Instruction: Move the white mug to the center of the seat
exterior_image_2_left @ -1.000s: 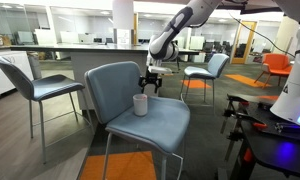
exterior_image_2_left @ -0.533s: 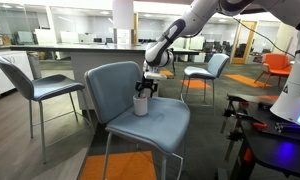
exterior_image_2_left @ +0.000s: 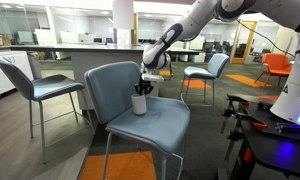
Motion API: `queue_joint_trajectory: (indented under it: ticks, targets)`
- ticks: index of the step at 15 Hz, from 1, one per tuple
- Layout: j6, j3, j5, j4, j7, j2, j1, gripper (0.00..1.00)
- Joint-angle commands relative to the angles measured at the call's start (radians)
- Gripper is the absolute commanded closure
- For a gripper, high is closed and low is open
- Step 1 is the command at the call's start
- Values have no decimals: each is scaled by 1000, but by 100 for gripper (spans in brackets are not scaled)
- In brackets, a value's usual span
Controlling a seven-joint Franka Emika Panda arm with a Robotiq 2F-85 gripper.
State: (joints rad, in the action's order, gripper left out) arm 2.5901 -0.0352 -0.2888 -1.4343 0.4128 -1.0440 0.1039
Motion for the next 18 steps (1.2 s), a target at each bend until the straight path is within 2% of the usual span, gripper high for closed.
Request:
queue_joint_trajectory:
  ticks: [1,6,11,16,18]
  targets:
    - [-22,-17,15,8,-28,6,-16,99]
    - [10,-51,71,-95,-36,74,-74,97]
    - [35,-100,152,-282,-20,220,-168,97]
    - [67,-209,264,-498,58,384,-290,97]
    - [99,-274,326,-570,141,420,-346,97]
